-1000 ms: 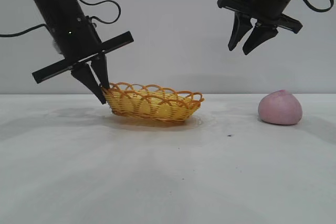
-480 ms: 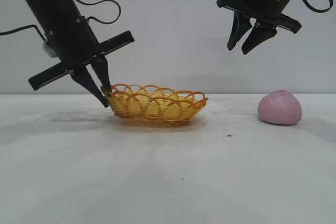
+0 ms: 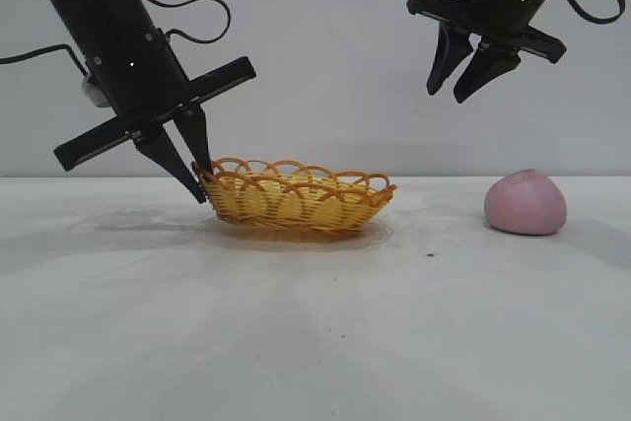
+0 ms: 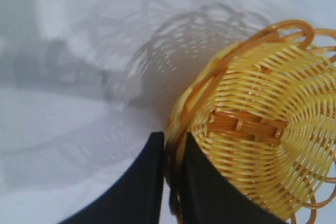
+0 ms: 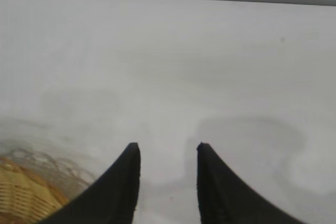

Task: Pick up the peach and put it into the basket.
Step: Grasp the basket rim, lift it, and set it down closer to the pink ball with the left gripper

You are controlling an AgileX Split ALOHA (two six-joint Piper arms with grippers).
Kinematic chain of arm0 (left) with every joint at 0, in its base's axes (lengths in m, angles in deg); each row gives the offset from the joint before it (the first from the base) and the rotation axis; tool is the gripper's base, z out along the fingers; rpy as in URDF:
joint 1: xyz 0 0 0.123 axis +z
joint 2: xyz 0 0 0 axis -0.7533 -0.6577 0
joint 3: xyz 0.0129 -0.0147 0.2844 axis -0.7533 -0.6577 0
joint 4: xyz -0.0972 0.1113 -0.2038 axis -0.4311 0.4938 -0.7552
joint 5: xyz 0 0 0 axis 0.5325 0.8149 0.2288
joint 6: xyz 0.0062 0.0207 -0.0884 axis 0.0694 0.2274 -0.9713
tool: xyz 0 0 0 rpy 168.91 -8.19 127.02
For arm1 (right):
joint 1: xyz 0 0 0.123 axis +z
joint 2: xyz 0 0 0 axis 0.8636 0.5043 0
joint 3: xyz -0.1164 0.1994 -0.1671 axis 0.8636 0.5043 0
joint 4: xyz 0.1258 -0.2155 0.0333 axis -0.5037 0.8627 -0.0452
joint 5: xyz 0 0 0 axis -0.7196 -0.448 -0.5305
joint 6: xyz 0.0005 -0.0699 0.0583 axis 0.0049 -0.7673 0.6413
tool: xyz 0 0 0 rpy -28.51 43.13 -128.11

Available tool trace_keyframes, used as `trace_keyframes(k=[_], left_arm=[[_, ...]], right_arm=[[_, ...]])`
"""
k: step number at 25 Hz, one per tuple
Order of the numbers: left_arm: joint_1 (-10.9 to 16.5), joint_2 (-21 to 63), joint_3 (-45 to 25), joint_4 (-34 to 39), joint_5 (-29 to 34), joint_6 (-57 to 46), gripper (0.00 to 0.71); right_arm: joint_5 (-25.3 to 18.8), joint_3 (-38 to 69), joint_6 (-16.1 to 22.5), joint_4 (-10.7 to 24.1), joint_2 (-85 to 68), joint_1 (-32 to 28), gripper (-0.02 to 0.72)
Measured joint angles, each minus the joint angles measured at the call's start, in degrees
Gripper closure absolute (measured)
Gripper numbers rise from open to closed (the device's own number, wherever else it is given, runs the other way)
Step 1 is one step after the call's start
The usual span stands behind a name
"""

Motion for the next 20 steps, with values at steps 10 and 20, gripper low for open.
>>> trace_keyframes(k=[10,20], left_arm=[[0.0,2.23,-0.03,5.22,0.26,0.1,0.479],[0.0,8.1,0.23,20.22,0.03,6.67,0.479]], right_arm=[[-0.1,0.0,-0.09,0.0,0.0,0.0,0.48],[-0.55,0.0,-0.13,0.0,0.0,0.0,0.48]])
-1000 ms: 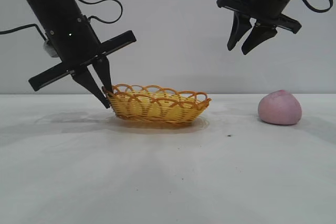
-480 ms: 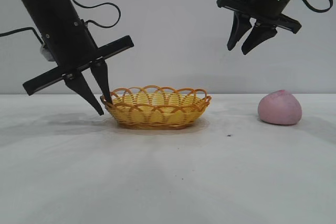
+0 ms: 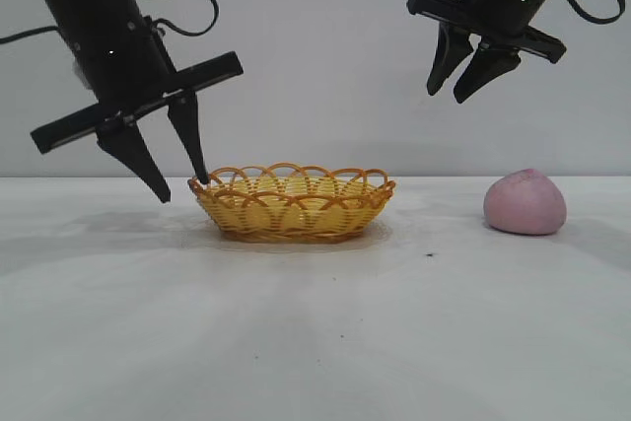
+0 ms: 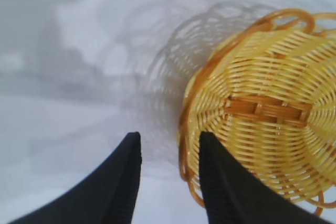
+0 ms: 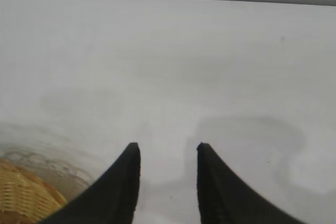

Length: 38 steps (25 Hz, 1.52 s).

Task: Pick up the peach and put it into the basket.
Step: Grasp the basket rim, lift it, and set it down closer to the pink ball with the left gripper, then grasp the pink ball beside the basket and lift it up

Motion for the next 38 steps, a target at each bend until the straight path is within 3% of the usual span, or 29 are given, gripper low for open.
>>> trace_keyframes(k=[5,7,11,15,22,26,32,38], left_arm=[[0.56,0.74,2.55,12.89,2.08,0.03,0.479],[2.11,0.83,2.53,13.68,2.5,0.03,0.479],[8.15,0.83,2.53,11.72,4.31,0.13,0.479],[12.53,1.29,2.53,11.59,8.26,1.6,0.479],[13.23,9.35,2.09,15.15,11.19,1.83,0.479],[13.23,19.94,-4.27,15.26,11.07,1.83,0.479],[13.23,42.46,-18.47,15.38,11.45,2.5,0.479],[13.23,62.65,-29.06,15.25,19.95,5.63,0.479]], right_arm=[[-0.76,0.0,-0.74,0.0,0.0,0.0,0.48],[-1.0,0.0,-1.03,0.0,0.0,0.0,0.48],[-1.21,0.0,-1.16,0.0,0.0,0.0,0.48],[-1.35,0.0,-1.16,0.0,0.0,0.0,0.48],[-1.35,0.0,-1.16,0.0,0.0,0.0,0.48],[-1.84,0.0,-1.16,0.0,0.0,0.0,0.48],[-3.44,0.0,-1.49,0.0,0.0,0.0,0.48],[-3.94,0.0,-2.54,-0.7,0.0,0.0,0.48]])
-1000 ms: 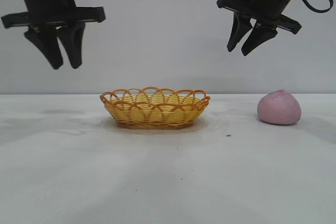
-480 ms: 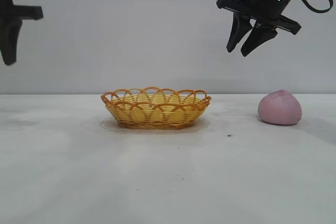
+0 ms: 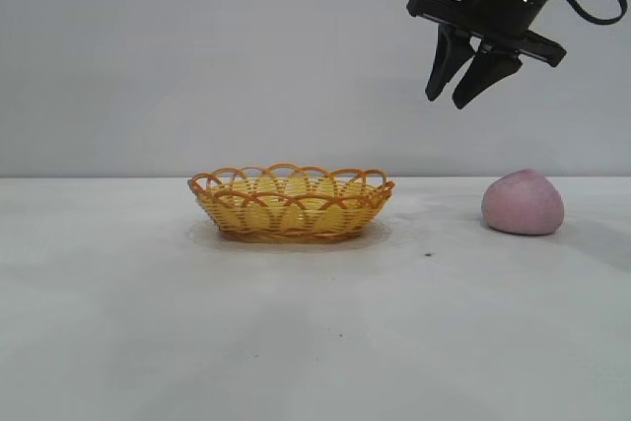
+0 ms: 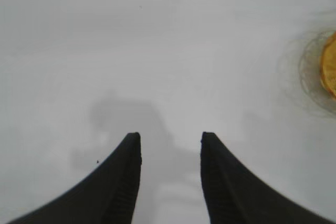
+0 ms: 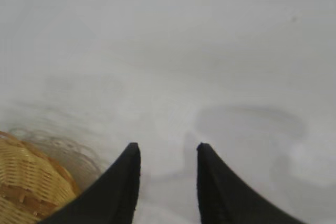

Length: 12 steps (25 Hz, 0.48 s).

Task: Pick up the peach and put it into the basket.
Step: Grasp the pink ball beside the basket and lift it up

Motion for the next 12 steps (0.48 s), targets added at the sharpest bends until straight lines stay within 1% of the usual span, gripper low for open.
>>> trace_keyframes(k=[6,8,12], left_arm=[[0.0,18.06,-10.82,-0.28,4.89,0.13,0.479],[0.0,22.92,-13.98,-0.55,5.62,0.13,0.479],[0.0,29.78,-18.6,-1.59,7.11,-0.07,0.479]], right_arm=[[-1.0,0.0,-1.48,-0.92,0.0,0.0,0.48],[-1.23,0.0,-1.89,-1.24,0.0,0.0,0.48],[-1.81,0.0,-2.14,-1.24,0.0,0.0,0.48]])
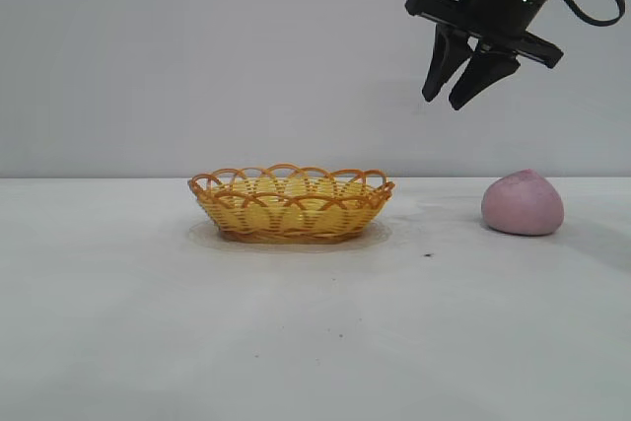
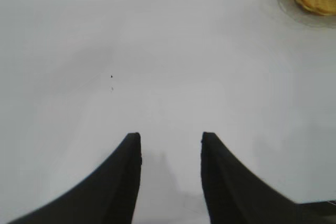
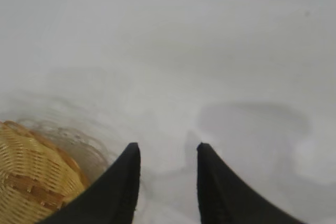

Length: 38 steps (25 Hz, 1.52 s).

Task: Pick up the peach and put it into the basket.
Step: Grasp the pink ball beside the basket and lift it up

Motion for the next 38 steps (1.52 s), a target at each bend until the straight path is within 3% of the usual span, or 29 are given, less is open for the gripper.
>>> trace_keyframes(k=[12,17,20,24,29,32,38], left_arm=[[0.0,19.88,-3.85,0.0,0.55,0.2,0.479],[0.0,20.79,-3.96,0.0,0.55,0.2,0.479],[0.0,20.79,-3.96,0.0,0.55,0.2,0.479],[0.0,20.79,-3.96,0.0,0.55,0.2,0.479],[0.0,20.79,-3.96,0.0,0.55,0.2,0.479],[0.0,20.79,-3.96,0.0,0.55,0.2,0.479],[0.0,20.79,-3.96,0.0,0.55,0.2,0.479]], right_arm=[[-1.34,0.0,-1.78,0.0,-0.62,0.0,0.48],[-0.41,0.0,-2.4,0.15,-2.94,0.0,0.48],[-1.62,0.0,-1.9,3.5,-4.0,0.0,0.48],[-4.36,0.0,2.35,10.3,-4.13,0.0,0.48],[-8.07,0.21,6.96,14.84,-4.13,0.0,0.48],[-10.77,0.21,10.28,19.26,-4.13,0.0,0.48],[-13.17,0.21,11.85,21.26,-2.81,0.0,0.48]])
